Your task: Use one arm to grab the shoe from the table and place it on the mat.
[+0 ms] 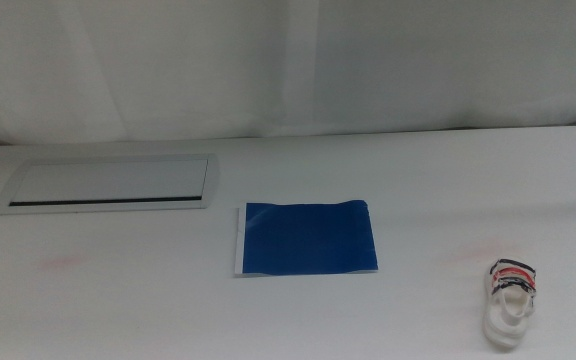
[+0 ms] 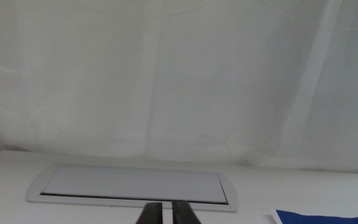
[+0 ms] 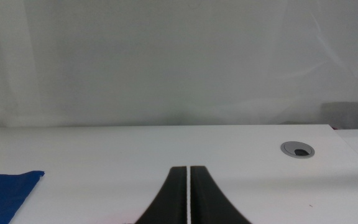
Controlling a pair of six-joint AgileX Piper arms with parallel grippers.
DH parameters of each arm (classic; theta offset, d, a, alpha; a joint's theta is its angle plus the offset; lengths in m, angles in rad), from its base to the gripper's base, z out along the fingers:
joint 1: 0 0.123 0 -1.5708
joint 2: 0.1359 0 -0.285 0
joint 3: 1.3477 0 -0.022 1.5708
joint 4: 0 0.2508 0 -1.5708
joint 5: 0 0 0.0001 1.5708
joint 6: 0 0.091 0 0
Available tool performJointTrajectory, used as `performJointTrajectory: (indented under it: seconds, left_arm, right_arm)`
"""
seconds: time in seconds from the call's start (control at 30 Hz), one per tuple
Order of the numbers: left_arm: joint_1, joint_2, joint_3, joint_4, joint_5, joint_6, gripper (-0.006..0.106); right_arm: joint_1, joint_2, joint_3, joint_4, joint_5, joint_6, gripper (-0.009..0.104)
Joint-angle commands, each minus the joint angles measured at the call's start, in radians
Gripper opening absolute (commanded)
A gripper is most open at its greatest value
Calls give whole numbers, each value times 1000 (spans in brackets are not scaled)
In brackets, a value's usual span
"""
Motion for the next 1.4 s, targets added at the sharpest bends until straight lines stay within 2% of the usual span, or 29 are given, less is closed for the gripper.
performJointTrajectory:
  seconds: [0.0, 0.1, 0.13, 0.23, 0.4, 0.47, 0.53, 0.6, 0.63, 0.77, 0.9, 0.97, 1.07, 1.13, 1.27, 1.37]
  left_arm:
    - [2, -20, 39, -6, 0, -7, -3]
    - [2, -20, 39, -6, 0, -7, -3]
    - [2, -20, 39, -6, 0, -7, -3]
    - [2, -20, 39, -6, 0, -7, -3]
    - [2, -20, 39, -6, 0, -7, -3]
    - [2, -20, 39, -6, 0, -7, -3]
    - [2, -20, 39, -6, 0, -7, -3]
    - [2, -20, 39, -6, 0, -7, -3]
    - [2, -20, 39, -6, 0, -7, -3]
    - [2, -20, 39, -6, 0, -7, -3]
    - [2, -20, 39, -6, 0, -7, -3]
    - [2, -20, 39, -6, 0, -7, -3]
    - [2, -20, 39, -6, 0, -7, -3]
    - [2, -20, 39, -6, 0, -7, -3]
    - [2, -20, 39, -6, 0, -7, -3]
    - [2, -20, 39, -6, 0, -7, -3]
  right_arm:
    - [-5, -4, 40, -4, 6, -8, -2]
    - [-5, -4, 40, -4, 6, -8, -2]
    - [-5, -4, 40, 36, -7, -8, -2]
    - [-5, -4, 40, 79, -12, -8, -2]
    - [-5, -4, 40, 79, -8, -11, -2]
    - [-5, -2, 40, 72, -19, -11, 22]
    - [-5, 0, 40, 79, -30, -11, 50]
    - [-5, 0, 40, 79, -67, -11, 90]
    - [-5, 0, 40, 79, -74, -14, 104]
    - [-5, 0, 40, 79, -74, -8, 103]
    - [-5, 0, 26, 134, -67, 46, 103]
    - [-5, 0, -31, 179, -8, 46, 102]
    - [-5, 0, -123, 193, 55, 64, 100]
    - [-5, 12, -215, 189, 172, 67, 98]
    - [-5, 84, -385, 108, 445, 72, 96]
    - [-5, 172, -509, 95, 607, 72, 96]
